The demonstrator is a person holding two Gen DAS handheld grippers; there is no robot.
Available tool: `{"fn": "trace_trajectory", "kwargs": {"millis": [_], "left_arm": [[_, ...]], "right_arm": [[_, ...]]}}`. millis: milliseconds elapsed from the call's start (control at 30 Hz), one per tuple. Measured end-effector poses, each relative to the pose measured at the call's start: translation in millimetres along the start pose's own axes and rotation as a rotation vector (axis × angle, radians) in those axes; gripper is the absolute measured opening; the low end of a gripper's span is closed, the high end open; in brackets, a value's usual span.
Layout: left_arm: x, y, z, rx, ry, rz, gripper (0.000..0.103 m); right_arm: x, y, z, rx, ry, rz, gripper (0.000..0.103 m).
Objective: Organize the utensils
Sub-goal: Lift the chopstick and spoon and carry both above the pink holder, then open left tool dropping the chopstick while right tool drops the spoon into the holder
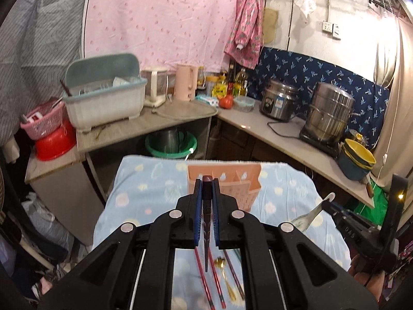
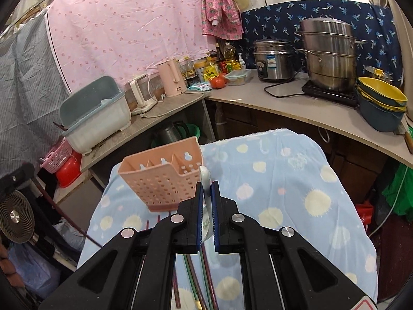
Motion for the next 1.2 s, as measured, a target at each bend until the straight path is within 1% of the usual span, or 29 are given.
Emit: {"fn": "trace_trajectory", "kwargs": {"millis": [367,467,633,767,900,933,967,1000,1033,1067,1100,1200], "left_arm": [[-104.0,18.5,15.6,0.008,-0.025,0.151,0.007],[-118.9,33.3,18.8,-0.006,-0.025,0.174,0.007],[-115.5,74.1,22.2,-0.011,-0.025,0.143,0.007],[-96.8,109.8,20.8,-0.019,-0.021,0.097,0.007],[-79.6,135.4,16.0,-0.026,-0.026,0.045,0.007],[-74.7,140.6,14.9,-0.031,-0.027,0.035,0.008],[-71.0,143.9,13.4,-0.037,-0.030,0.027,0.008],[-68.0,145.9,12.2,-0.044,-0.030,0.023,0.015],[-64.9,147.1,10.4,-0.060,-0.034,0.020,0.033],[-62.4,146.3,8.5,-0.069,-0.039,0.022,0.042],[-59.8,144.0,5.9,-0.080,-0.047,0.028,0.053],[-52.5,138.5,2.0,-0.084,-0.050,0.020,0.053]], "right_arm": [[-71.1,55.3,-19.6,-0.034,-0.012,0.047,0.006],[-83.7,76.7,-24.1,-0.045,-0.013,0.053,0.006],[-83.5,111.6,-25.7,-0.063,-0.001,0.028,0.006],[-70.6,139.7,-18.5,-0.048,0.006,-0.024,0.006],[-56.9,159.4,-9.6,-0.029,0.008,-0.068,0.007],[-54.1,162.7,-8.5,-0.026,0.006,-0.079,0.007],[-52.5,162.8,-7.4,-0.015,0.006,-0.074,0.011],[-51.5,162.3,-6.9,-0.002,0.003,-0.069,0.016],[-50.6,159.9,-6.9,0.009,-0.004,-0.059,0.031],[-51.0,155.4,-7.6,0.018,-0.009,-0.043,0.047],[-51.7,150.4,-8.3,0.025,-0.014,-0.025,0.051],[-48.6,136.9,-13.4,0.026,-0.026,-0.007,0.053]]}}
Point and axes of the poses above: each gripper's, at about its wrist camera, not at the fingertips, and y roughly the way its jaws point, z to its right, x to its underside, the point moved 5 cm from there along y, roughly the way its jaws point, and after that the axes turned 10 degrees about -x, right-handed, at the moved point
